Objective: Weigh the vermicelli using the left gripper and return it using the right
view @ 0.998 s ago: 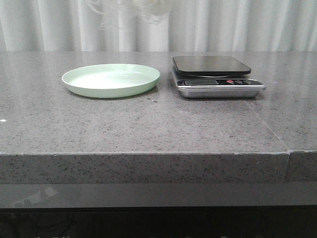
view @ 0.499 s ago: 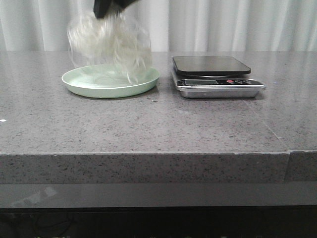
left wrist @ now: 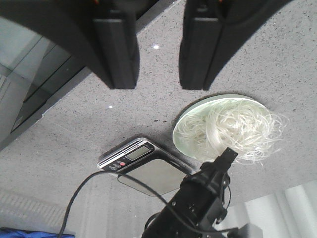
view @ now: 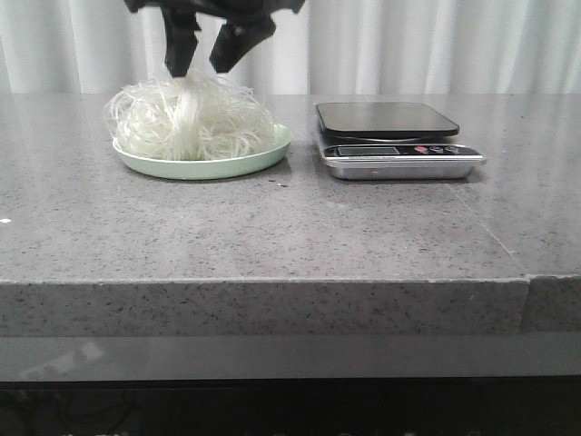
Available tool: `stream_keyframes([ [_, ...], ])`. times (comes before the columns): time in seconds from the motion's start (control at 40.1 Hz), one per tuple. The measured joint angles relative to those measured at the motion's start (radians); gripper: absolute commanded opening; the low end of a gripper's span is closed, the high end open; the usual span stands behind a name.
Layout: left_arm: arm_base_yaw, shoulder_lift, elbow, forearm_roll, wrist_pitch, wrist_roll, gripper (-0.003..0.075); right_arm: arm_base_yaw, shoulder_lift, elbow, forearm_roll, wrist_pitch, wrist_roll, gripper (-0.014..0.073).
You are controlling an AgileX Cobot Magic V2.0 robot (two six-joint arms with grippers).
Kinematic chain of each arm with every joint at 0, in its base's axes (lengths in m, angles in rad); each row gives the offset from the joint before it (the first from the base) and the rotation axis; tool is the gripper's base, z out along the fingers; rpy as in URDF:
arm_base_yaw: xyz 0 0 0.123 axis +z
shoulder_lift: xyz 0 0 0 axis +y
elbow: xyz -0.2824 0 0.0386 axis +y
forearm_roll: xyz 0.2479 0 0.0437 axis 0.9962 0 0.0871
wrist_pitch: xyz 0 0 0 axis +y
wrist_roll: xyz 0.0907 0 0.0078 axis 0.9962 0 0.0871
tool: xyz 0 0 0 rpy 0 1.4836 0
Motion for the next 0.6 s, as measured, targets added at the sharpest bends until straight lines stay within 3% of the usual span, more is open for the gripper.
stream_keyframes([
  [0.324, 0.0, 0.0, 0.0, 0.0, 0.0, 0.0, 0.0312, -0.018, -0.223, 0.015, -0.001, 0.089, 0.018, 0.0438],
  [0.599, 0.0, 0.0, 0.0, 0.0, 0.0, 0.0, 0.0312, -0.018, -0.55, 0.316, -0.012, 0.013, 0.019, 0.0438],
])
